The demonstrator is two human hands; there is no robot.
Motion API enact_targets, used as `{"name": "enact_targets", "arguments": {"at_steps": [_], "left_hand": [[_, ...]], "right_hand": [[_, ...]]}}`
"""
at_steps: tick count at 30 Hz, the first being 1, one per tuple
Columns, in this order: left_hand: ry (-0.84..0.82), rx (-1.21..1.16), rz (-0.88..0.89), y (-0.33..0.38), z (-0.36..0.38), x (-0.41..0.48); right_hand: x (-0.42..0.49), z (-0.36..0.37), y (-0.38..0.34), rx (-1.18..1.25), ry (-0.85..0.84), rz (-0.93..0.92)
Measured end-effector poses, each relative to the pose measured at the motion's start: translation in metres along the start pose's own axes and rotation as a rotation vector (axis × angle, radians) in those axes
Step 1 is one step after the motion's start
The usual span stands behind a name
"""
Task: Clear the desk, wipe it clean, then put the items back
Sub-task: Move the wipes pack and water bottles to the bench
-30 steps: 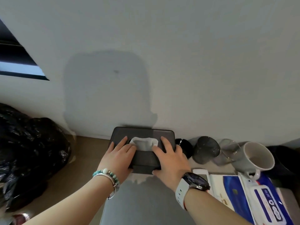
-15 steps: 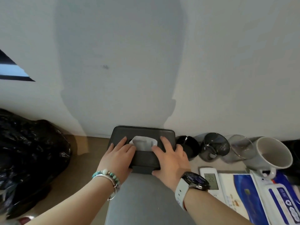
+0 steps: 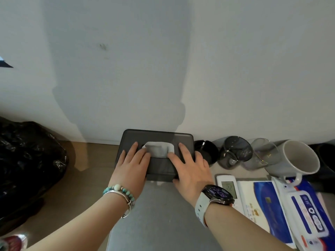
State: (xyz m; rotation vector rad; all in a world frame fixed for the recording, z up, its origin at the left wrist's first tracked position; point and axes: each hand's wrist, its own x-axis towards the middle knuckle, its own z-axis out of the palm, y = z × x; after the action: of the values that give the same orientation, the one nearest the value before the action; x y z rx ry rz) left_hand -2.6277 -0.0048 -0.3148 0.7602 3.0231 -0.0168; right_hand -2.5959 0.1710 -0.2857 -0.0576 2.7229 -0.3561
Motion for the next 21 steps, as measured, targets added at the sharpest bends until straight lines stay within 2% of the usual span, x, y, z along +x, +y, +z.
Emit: {"name": "enact_targets", "arguments": {"at_steps": [5, 10, 16, 18, 21], "left_hand": [[0.046, -0.037, 0.035, 0.017, -0.03, -0.015], [0.112, -0.115, 0.11, 0.043, -0.105, -0.025], [0.23, -0.124, 0.291, 0.086, -0.202, -0.031], [0.307, -0.136, 0.37, 0.108, -0.235, -0.034], [0.339, -0.128, 0.503, 0.155, -0.282, -0.057]], "right_hand": [[-0.031, -0.016, 0.003, 0.058, 0.015, 0.009], [-0.084, -0.063, -0.005, 0.094, 0.105, 0.11], [-0.171, -0.139, -0.012, 0.107, 0.354, 0.24], [-0.209, -0.163, -0.008, 0.098, 0.445, 0.311], [-0.279, -0.179, 0.002, 0.096, 0.529, 0.453]]}}
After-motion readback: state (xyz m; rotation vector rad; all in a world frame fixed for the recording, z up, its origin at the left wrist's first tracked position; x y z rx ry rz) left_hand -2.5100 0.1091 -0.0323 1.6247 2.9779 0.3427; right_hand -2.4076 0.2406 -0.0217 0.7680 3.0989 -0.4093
